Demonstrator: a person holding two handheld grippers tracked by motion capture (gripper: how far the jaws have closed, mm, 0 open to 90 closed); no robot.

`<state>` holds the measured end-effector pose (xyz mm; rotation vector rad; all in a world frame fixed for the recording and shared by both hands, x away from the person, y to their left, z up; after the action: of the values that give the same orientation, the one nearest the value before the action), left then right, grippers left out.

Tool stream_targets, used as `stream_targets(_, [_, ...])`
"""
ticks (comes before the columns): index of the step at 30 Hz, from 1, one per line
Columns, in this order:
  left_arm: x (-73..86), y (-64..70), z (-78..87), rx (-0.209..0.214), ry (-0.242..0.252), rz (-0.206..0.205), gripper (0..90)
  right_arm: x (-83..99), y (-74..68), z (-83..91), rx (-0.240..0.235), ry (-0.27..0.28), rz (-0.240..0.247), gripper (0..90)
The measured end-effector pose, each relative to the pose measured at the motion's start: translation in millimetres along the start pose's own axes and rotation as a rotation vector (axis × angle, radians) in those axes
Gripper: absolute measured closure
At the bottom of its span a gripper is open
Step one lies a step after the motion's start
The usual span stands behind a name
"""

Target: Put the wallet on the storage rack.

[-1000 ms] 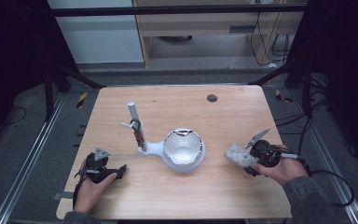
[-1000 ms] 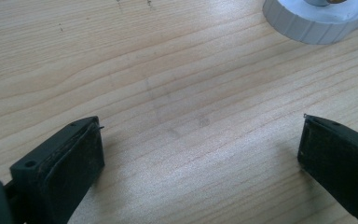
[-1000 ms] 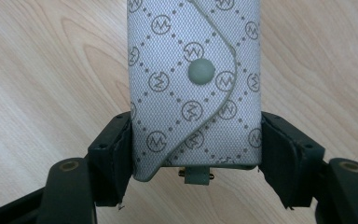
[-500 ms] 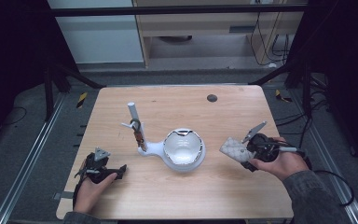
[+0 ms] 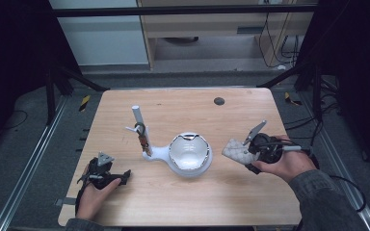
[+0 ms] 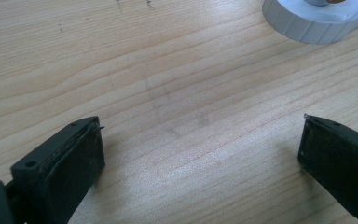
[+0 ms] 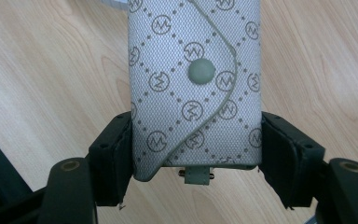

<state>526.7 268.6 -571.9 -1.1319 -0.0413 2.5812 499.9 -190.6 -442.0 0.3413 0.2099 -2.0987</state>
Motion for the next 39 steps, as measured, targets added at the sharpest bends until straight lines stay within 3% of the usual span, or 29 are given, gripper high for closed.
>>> stream_targets(14, [0.0, 0.0, 0.0, 0.001, 0.0, 0.0, 0.0, -19.6, -16.7, 2.5, -0.009, -0.019, 0.065, 32.4])
stream_targets(30, [0.0, 0.1, 0.0, 0.002, 0.0, -0.001, 0.0, -45.5, -43.5, 2.2, -0.039, 0.004, 0.138, 32.3])
stream_targets(39, [0.0, 0.3, 0.0, 0.003, 0.0, -0.001, 0.0, -71.6, -55.2, -13.6, -0.061, -0.012, 0.187, 32.3])
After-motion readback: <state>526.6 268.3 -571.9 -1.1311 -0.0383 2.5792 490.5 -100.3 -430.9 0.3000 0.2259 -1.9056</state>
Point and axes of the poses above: each handheld gripper's, and its own axes: z roughly backward along the jaws, x roughly out of its underside, y roughly to its right, the point moved 9 cm from there along -z, roughly forward along the jaws, and after that the axes turned 11 degrees about -x, right-handed, at the moved point
